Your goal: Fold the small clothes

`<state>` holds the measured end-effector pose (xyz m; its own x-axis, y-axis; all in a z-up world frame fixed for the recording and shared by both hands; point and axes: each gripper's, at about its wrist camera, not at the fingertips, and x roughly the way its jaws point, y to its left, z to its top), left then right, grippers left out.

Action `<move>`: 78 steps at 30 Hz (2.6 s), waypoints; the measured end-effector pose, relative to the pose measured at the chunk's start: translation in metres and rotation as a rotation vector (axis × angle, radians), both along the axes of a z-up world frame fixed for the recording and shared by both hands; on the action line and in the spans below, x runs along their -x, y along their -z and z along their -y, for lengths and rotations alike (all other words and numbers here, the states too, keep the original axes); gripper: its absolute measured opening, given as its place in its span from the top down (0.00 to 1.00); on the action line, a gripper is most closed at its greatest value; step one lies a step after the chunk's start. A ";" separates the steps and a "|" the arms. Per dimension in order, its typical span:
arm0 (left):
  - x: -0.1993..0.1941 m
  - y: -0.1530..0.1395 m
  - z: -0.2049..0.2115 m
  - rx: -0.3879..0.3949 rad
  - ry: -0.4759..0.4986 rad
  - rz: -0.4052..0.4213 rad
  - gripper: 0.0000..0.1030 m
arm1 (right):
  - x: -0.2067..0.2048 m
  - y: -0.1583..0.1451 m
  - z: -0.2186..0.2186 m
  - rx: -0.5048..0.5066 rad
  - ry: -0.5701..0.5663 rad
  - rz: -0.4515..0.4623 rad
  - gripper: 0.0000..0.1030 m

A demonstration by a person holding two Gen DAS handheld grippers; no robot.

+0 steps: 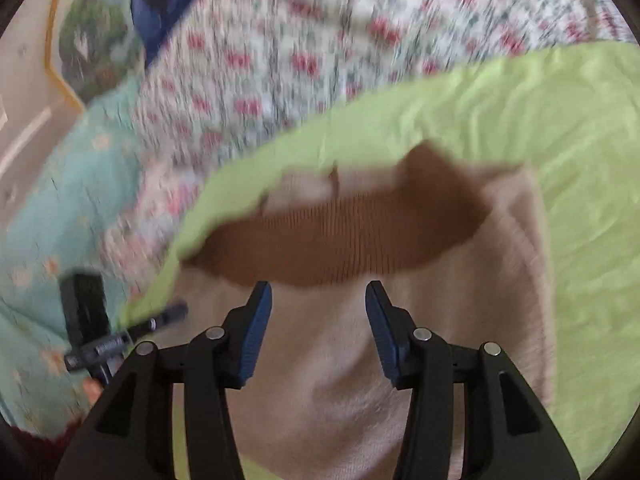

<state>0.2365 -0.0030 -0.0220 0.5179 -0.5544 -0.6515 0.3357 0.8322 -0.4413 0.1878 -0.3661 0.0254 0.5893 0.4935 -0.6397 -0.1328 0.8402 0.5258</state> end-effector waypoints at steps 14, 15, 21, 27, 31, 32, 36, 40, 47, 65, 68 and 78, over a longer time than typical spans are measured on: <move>-0.016 0.014 -0.095 -0.093 -0.341 -0.045 0.69 | 0.033 0.001 0.060 0.006 0.294 -0.022 0.46; -0.004 0.014 -0.099 -0.070 -0.349 -0.049 0.66 | 0.039 0.002 0.053 0.003 0.278 -0.017 0.45; 0.087 0.006 -0.088 0.066 -0.298 -0.058 0.51 | 0.080 0.007 0.010 -0.041 0.188 -0.025 0.44; 0.145 0.015 -0.058 0.119 -0.273 -0.074 0.37 | 0.100 0.015 -0.012 -0.059 0.132 -0.046 0.44; 0.146 0.035 -0.046 0.163 -0.274 -0.132 0.32 | 0.106 0.013 -0.018 -0.063 0.110 -0.050 0.44; 0.144 0.041 -0.048 0.180 -0.292 -0.146 0.30 | 0.106 0.012 -0.018 -0.061 0.107 -0.050 0.44; 0.126 0.054 -0.061 0.240 -0.380 -0.160 0.29 | 0.104 0.009 -0.019 -0.060 0.102 -0.045 0.43; 0.100 0.053 -0.079 0.229 -0.488 -0.132 0.34 | 0.091 0.011 -0.017 -0.058 0.099 -0.049 0.43; 0.060 0.050 -0.093 0.205 -0.526 -0.111 0.85 | 0.056 0.012 0.001 -0.051 0.126 -0.038 0.43; 0.075 -0.042 0.125 0.071 0.018 0.166 0.92 | -0.019 0.016 0.021 -0.449 -0.084 -0.171 0.31; 0.075 -0.031 0.137 0.046 0.050 0.154 0.93 | -0.045 0.028 0.000 -0.506 -0.136 -0.236 0.30; 0.086 -0.023 0.141 -0.035 0.085 0.168 0.93 | -0.097 -0.001 -0.041 -0.401 -0.173 -0.135 0.84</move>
